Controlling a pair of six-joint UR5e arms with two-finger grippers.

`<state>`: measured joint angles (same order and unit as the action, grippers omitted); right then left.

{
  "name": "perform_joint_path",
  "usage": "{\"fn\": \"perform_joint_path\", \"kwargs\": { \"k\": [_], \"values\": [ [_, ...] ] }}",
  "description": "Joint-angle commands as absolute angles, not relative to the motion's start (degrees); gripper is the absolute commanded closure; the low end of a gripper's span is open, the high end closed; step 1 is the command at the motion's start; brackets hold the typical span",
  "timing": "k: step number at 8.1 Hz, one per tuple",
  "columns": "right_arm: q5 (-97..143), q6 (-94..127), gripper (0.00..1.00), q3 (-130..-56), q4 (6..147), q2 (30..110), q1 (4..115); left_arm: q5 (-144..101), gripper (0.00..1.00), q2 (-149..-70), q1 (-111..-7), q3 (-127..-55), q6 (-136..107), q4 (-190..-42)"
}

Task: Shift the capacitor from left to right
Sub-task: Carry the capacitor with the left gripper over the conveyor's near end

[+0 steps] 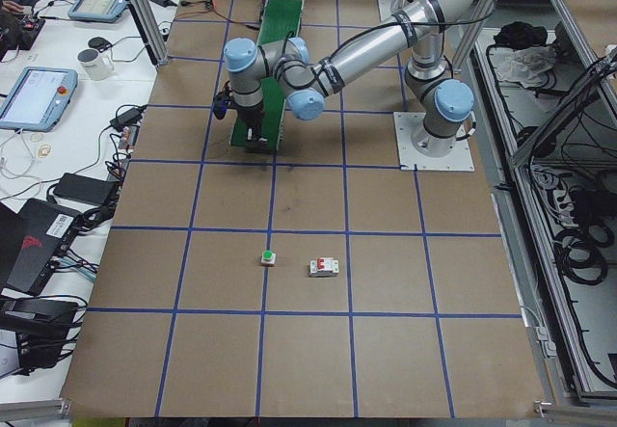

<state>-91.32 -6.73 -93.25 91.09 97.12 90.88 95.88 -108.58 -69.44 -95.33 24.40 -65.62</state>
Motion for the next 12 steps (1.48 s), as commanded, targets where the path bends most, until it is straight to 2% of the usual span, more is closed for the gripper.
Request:
{"fn": "perform_joint_path", "kwargs": {
  "k": [1,9,12],
  "values": [
    [-91.41,-6.68,0.00,-93.16,90.79,97.29,90.79,96.24,1.00,-110.99,-77.06,-94.04,17.15,-67.07],
    [-91.76,-6.51,0.00,-92.72,88.33,96.60,90.88,92.82,1.00,-114.52,-78.22,-93.52,17.58,-64.61],
    [-91.06,-6.59,0.00,-92.81,88.85,92.38,90.88,92.81,1.00,-115.49,-78.22,-93.78,17.85,-59.35]
  ]
}}
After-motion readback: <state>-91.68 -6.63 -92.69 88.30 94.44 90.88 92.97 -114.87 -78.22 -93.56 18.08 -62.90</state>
